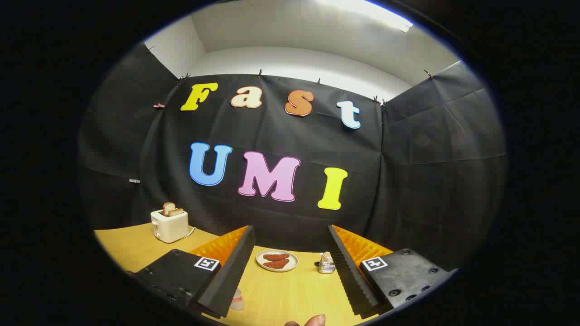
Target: Take the bottle from table, then pour the juice into the cup, finally place the bottle on the coaster
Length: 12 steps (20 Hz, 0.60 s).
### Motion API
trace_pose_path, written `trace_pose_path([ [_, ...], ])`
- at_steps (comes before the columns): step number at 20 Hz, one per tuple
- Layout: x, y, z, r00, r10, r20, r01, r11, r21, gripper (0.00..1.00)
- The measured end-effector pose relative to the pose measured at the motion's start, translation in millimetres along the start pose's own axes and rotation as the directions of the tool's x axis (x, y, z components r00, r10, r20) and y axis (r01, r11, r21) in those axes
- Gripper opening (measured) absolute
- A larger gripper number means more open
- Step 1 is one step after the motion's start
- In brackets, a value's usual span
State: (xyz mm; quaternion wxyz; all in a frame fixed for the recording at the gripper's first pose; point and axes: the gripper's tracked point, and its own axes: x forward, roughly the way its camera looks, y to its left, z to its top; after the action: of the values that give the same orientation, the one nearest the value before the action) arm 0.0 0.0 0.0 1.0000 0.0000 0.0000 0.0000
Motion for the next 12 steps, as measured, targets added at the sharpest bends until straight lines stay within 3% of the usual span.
trace_pose_path([
  [12,2.3,4.8,-24.6,0.997,0.002,-0.084,0.002,0.999,0.05,0.98],
])
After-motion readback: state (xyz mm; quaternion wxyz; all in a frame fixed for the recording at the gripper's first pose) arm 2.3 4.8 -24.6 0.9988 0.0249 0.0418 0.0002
